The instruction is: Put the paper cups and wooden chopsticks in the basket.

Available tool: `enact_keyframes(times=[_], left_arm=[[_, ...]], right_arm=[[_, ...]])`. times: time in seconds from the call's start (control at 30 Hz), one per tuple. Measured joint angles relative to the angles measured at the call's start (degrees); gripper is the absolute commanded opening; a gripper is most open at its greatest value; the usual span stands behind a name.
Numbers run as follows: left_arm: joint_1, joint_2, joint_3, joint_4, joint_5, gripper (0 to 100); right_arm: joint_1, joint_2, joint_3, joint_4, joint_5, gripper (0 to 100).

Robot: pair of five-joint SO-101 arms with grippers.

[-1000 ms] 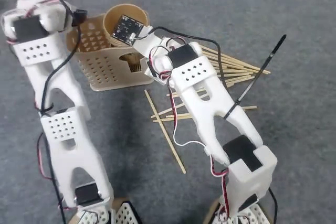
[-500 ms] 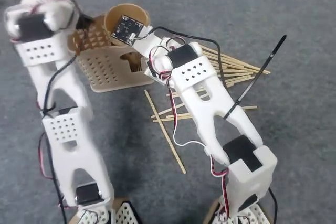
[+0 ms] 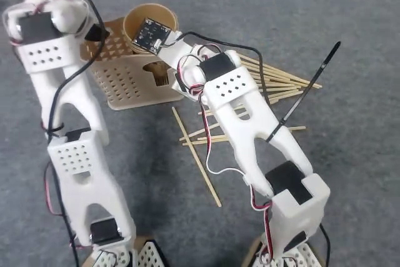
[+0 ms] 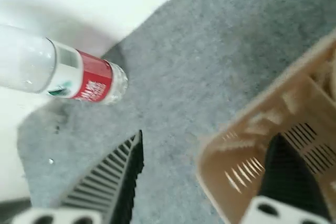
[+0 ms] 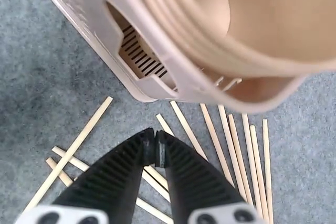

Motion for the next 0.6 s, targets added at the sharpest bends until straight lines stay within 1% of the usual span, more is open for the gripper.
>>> enact_keyframes(times=[0.07,0.13,0.2,0.23,0.3,0.37,0.43,0.47,0.6], left_arm=[[0.0,1.1,1.6,-2.7,0.0,36],[0.0,1.9,2.2,-3.4,0.0,35],[0.0,2.5,2.3,-3.6,0.0,30],[0.2,2.8,2.3,-3.8,0.0,26],[0.6,3.3,2.3,-3.3,-1.1,14],[1.4,3.8,2.3,-1.2,-4.7,0],[2.3,4.7,2.3,1.8,-8.7,2],[2.7,4.9,2.3,3.3,-9.8,1],[3.1,4.4,2.0,8.2,-11.3,1]], right_arm=[[0.0,0.0,0.0,0.0,0.0,0.7],[0.0,0.0,0.0,0.0,0.0,0.7],[0.0,0.0,0.0,0.0,0.0,0.7],[0.0,0.0,0.0,0.0,0.0,0.7],[0.0,0.0,0.0,-0.6,0.0,0.7],[0.0,0.0,0.0,-1.8,0.0,0.7],[0.0,0.0,0.0,-3.1,0.0,0.7],[0.0,0.4,0.0,-3.9,0.0,0.7],[0.3,3.6,0.0,-7.8,0.0,0.7]])
